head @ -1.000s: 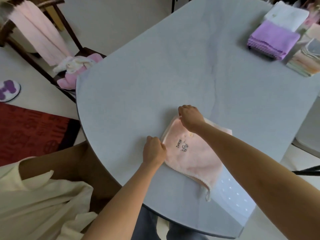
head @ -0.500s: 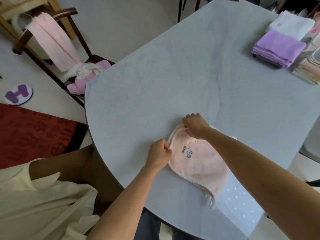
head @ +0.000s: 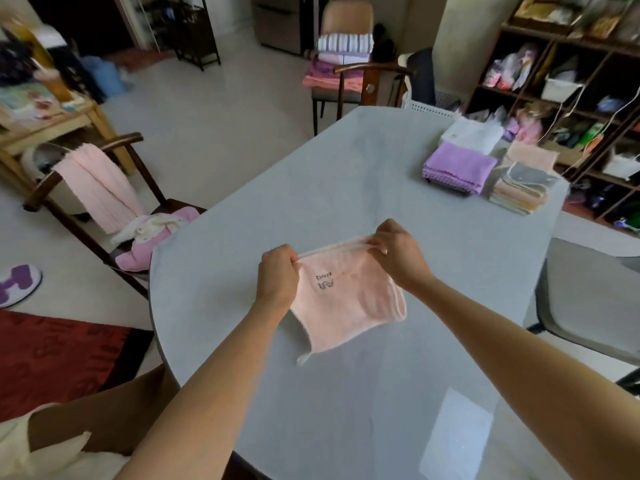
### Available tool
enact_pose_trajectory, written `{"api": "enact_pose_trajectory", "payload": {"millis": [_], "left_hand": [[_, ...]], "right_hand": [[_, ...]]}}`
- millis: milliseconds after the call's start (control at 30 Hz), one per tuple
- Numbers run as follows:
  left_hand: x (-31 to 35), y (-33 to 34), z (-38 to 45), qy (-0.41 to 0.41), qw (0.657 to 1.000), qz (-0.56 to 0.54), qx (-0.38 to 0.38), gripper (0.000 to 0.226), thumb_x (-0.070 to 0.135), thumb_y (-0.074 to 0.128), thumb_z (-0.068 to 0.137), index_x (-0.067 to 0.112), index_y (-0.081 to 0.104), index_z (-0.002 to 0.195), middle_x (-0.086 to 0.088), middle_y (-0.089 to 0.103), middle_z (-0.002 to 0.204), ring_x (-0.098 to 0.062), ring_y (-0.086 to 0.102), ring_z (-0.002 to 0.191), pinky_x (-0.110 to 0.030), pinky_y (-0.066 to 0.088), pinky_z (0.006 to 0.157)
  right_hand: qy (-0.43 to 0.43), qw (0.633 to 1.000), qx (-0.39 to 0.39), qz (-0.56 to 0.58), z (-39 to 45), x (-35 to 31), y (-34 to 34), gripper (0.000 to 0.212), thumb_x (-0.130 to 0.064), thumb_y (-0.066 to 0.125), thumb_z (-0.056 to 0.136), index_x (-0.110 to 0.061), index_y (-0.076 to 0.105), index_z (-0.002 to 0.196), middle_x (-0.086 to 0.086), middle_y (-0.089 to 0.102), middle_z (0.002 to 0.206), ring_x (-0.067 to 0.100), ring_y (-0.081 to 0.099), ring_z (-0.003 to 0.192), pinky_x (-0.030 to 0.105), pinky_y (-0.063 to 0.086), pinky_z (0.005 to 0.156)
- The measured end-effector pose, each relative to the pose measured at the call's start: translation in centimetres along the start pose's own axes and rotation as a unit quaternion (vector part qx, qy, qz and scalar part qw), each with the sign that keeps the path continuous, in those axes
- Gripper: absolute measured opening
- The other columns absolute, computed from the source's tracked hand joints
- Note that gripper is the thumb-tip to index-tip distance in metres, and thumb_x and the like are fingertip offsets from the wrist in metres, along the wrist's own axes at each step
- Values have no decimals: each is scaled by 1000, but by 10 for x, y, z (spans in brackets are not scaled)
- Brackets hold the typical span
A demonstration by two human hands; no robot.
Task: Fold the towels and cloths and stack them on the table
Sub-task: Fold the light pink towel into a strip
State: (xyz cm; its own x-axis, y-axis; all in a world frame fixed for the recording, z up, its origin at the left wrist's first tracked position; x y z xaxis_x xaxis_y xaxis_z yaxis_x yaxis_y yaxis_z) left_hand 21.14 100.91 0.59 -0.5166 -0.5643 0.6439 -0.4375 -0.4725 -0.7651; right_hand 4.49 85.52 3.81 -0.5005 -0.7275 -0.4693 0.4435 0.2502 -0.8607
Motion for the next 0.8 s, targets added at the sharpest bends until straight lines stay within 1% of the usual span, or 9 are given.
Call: {"api": "enact_pose_trajectory", "payload": {"millis": [200,367,433,500,567,600,667,733,800], "left_hand": [[61,-25,21,94,993,64,22,7,1,58,87,5,61,84,-11,65,89,-28,61,81,-38,51,73],[77,-7,18,113,972,166,-125,11,4,56,84,15,58,81,-8,63,95,-26,61,87,-31,49,73],[77,9,5,96,944,200,-245,15,3,58,83,16,56,77,-3,62,87,-18,61,80,-24,49,65],[66,26,-21,6,896,148,-420,17,-2,60,86,13,57,77,-4,61,79,-12,63,66,-18,51,58],[57,34,-53,-107,827,65,-549,13,-8,57,89,5,59,85,-9,62,82,-11,68,65,-18,57,65],[55,36,-60,-127,811,46,-569,12,-9,56,89,2,59,89,-10,62,85,-13,69,69,-19,58,69],[54,40,-61,-130,822,30,-554,15,-10,55,89,0,58,99,-11,62,90,-16,69,73,-20,58,71],[54,46,-53,-108,857,46,-502,25,-9,56,89,0,56,112,-10,62,93,-16,68,73,-19,58,66],[52,54,-40,-49,891,115,-437,30,-5,58,88,4,58,116,-9,63,101,-19,67,85,-25,58,72]], "right_hand": [[-36,997,73,4,-11,-8,-63,4,-5,68,81,-6,71,83,7,63,91,28,61,70,34,48,64],[-45,998,9,-46,-21,-4,-73,7,-13,61,87,-7,60,89,5,59,95,29,58,76,36,44,68],[-19,996,-67,-57,-24,2,-65,5,-14,60,87,-10,58,89,4,60,92,26,59,78,31,39,67],[54,974,-221,5,-34,17,-47,10,-10,65,85,-12,57,79,6,63,83,20,63,68,27,45,63],[148,898,-402,98,-58,28,-27,20,-3,71,81,-11,57,69,10,59,79,17,62,63,24,54,59],[179,859,-465,113,-69,32,-25,21,-1,72,79,-11,58,68,9,57,77,18,61,66,23,55,60],[200,829,-509,115,-79,40,-26,17,-2,73,79,-11,61,70,10,54,80,18,57,71,23,56,65],[219,845,-471,129,-77,48,-24,14,-2,72,78,-10,62,83,13,57,89,21,61,73,26,58,67],[231,879,-395,130,-71,58,-16,21,1,67,80,-8,60,98,12,61,96,25,67,70,29,59,66]]}}
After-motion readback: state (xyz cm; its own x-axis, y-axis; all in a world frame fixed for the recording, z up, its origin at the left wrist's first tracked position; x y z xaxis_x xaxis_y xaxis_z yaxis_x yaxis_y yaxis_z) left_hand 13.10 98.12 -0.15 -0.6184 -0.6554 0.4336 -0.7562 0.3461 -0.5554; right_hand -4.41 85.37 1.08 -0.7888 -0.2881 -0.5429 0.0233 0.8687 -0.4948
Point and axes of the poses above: each hand's wrist, its own z-axis towards the middle knuckle, its own y-axis out of the palm, x = y × z, the point moved 8 cm from there along z, towards the middle knuckle
